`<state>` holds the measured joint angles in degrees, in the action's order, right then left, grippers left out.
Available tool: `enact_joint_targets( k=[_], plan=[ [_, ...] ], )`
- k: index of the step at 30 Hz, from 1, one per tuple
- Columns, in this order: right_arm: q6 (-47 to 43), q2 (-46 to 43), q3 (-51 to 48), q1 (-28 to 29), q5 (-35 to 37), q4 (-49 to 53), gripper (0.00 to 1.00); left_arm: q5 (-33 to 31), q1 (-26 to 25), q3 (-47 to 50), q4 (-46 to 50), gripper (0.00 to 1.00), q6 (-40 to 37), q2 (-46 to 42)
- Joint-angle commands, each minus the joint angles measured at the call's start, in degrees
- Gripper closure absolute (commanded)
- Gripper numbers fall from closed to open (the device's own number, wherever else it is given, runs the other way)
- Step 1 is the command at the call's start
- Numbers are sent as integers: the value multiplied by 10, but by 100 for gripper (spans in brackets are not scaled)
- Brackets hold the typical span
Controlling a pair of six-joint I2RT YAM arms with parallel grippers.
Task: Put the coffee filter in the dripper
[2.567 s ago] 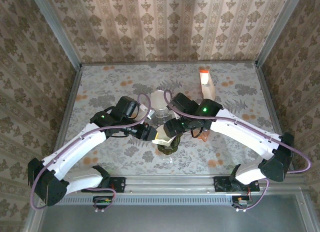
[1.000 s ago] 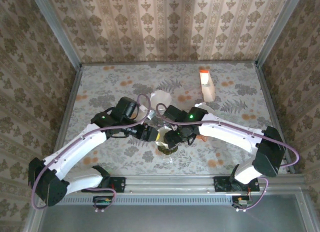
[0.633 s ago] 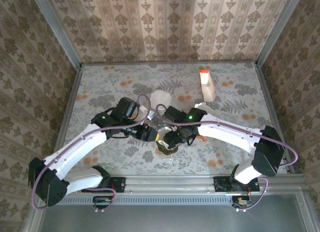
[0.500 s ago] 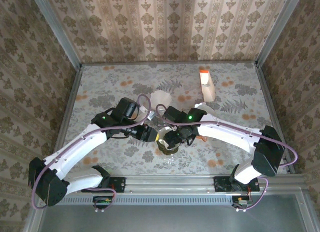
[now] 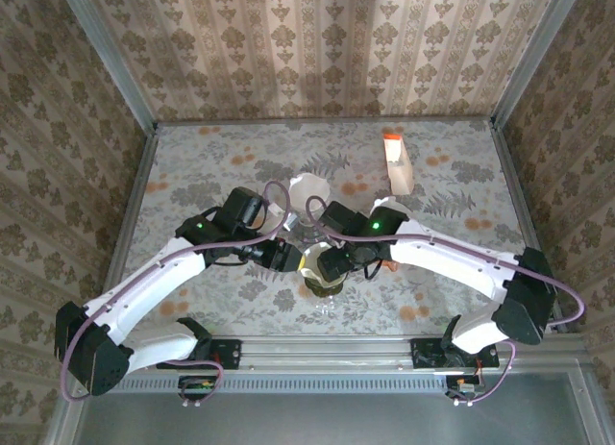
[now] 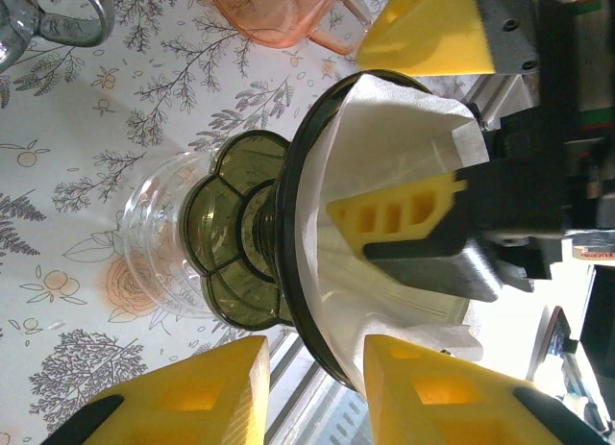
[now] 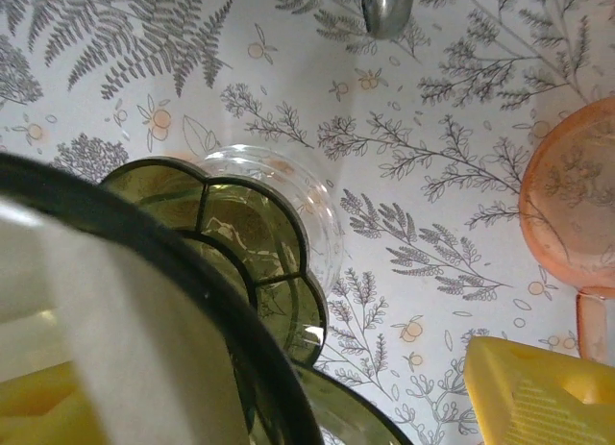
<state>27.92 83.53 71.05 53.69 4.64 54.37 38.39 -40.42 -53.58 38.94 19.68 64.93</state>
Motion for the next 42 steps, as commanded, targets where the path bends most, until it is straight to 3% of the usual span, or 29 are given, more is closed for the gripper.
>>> enact_joint_targets(
  k=[1, 16, 29, 33, 38, 42],
  plan=[
    [8, -27, 14, 4, 23, 21, 18, 7, 0, -2, 1, 66, -5, 5],
    [-26, -55, 16, 45, -7, -9, 22, 8, 0, -4, -3, 65, -2, 9],
    [-8, -85, 18, 24, 61, 11, 18, 6, 0, -5, -3, 66, 0, 6],
    [-8, -82, 16, 18, 59, 14, 25, 6, 0, -4, -3, 66, 1, 4],
    [-4, -73, 12, 16, 62, 20, 43, 6, 0, -4, -1, 66, 0, 4],
    [-1, -66, 15, 15, 73, 35, 42, 6, 0, -3, -3, 66, 1, 2]
  ],
)
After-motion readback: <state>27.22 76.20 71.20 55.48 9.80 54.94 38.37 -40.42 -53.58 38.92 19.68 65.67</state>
